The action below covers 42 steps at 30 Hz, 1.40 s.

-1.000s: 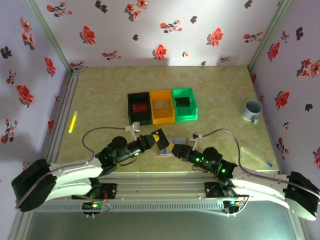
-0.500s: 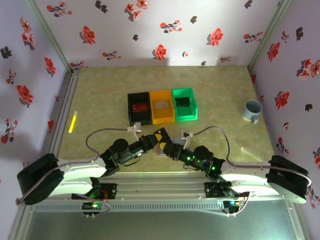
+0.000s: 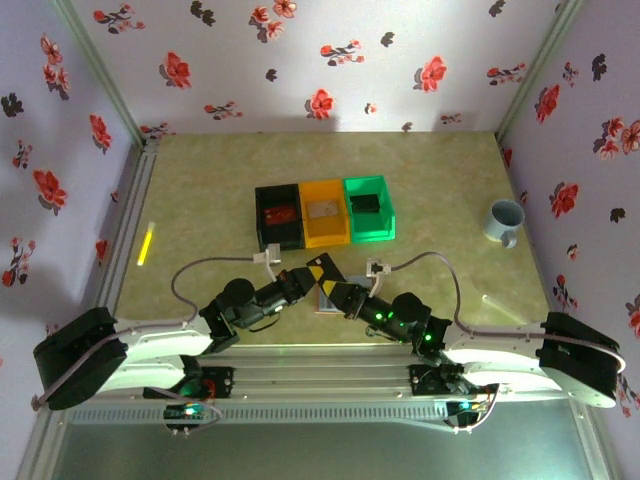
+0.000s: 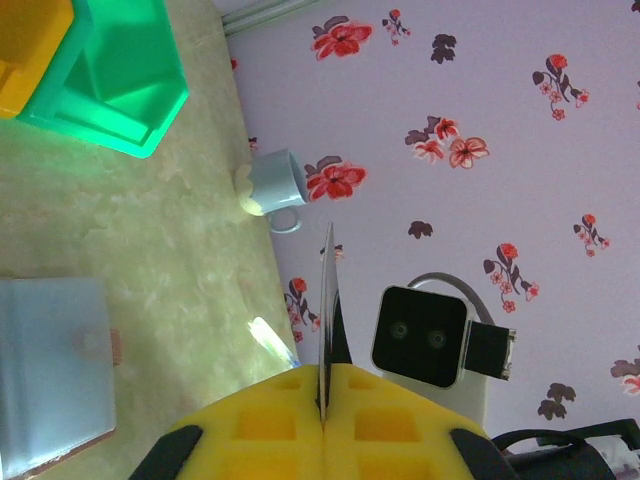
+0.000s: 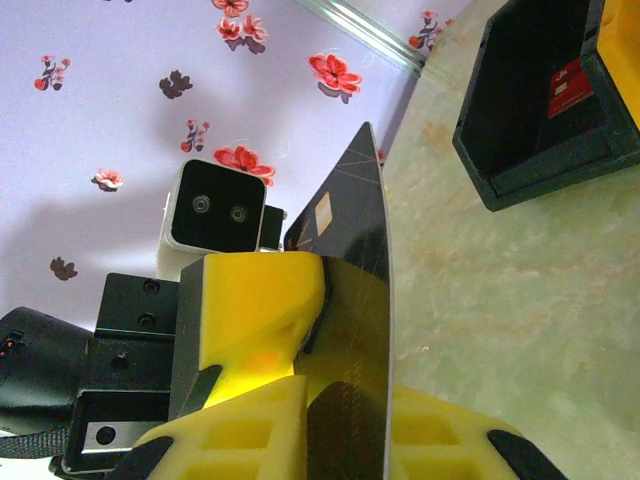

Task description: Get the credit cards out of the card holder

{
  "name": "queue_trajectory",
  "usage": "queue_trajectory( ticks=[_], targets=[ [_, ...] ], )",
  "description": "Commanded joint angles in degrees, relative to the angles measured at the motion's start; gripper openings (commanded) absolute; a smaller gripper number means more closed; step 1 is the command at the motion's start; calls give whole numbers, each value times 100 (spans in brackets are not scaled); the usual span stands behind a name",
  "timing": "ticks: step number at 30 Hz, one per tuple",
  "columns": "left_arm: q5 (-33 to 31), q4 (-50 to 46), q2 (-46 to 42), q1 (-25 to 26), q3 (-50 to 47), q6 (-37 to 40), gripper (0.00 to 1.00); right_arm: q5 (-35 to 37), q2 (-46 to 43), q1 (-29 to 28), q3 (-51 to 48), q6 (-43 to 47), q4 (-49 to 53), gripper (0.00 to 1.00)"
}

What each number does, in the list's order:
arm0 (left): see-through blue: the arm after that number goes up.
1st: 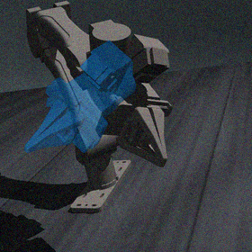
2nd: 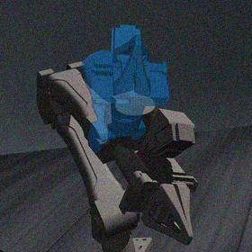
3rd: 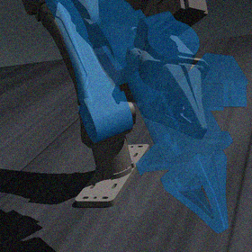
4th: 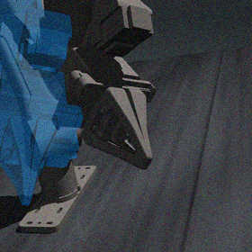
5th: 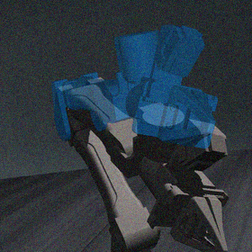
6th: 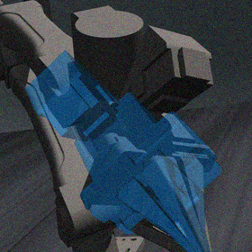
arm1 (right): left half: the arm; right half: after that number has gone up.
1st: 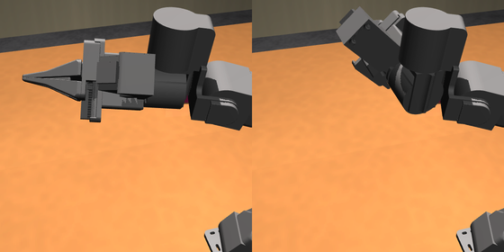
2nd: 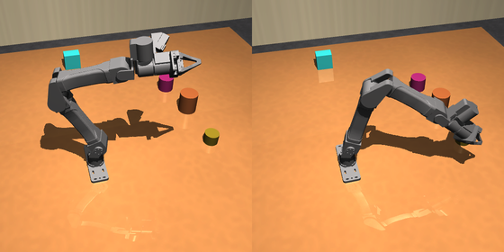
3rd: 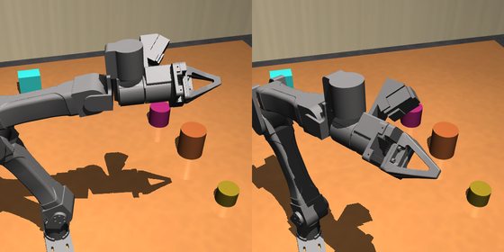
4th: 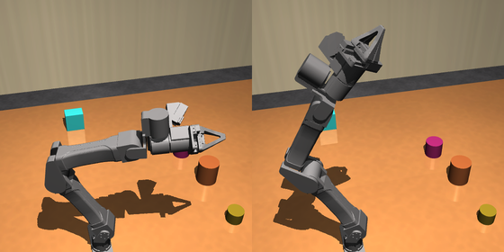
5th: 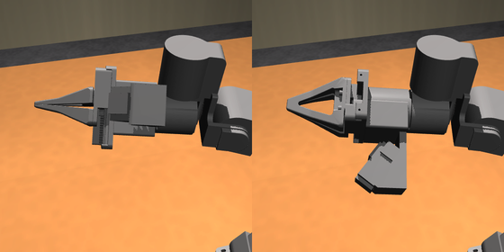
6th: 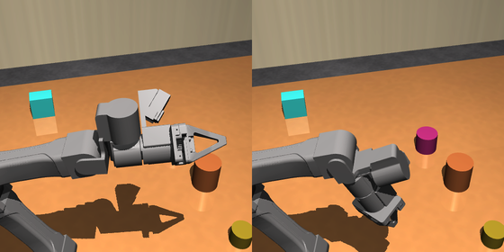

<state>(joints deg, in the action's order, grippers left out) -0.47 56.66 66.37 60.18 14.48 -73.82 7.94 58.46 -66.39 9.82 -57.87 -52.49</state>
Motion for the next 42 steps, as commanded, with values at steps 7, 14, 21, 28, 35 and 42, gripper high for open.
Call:
queue_trajectory(
  ticks=[7,14,21,28,35,42],
  targets=[
    [-109,204,-47,55,-68,-18,3,304,-61,-52,46,295,-194,2],
    [-113,108,-239,55,-86,128,38,312,-235,-52,25,342,76,0],
    [-58,-2312,-1555,-5,227,796,63,76,-1351,-44,424,683,2386,0],
    [481,-5559,-2831,-431,1154,2058,70,-1489,-2620,720,984,1077,4616,0],
    [2318,-6448,-2475,-943,1829,2894,71,-3646,-2622,1409,1468,1390,5238,0],
    [3380,-6141,-2050,-982,1958,3095,72,-4574,-2285,1407,1501,1471,4819,0]
  ],
)
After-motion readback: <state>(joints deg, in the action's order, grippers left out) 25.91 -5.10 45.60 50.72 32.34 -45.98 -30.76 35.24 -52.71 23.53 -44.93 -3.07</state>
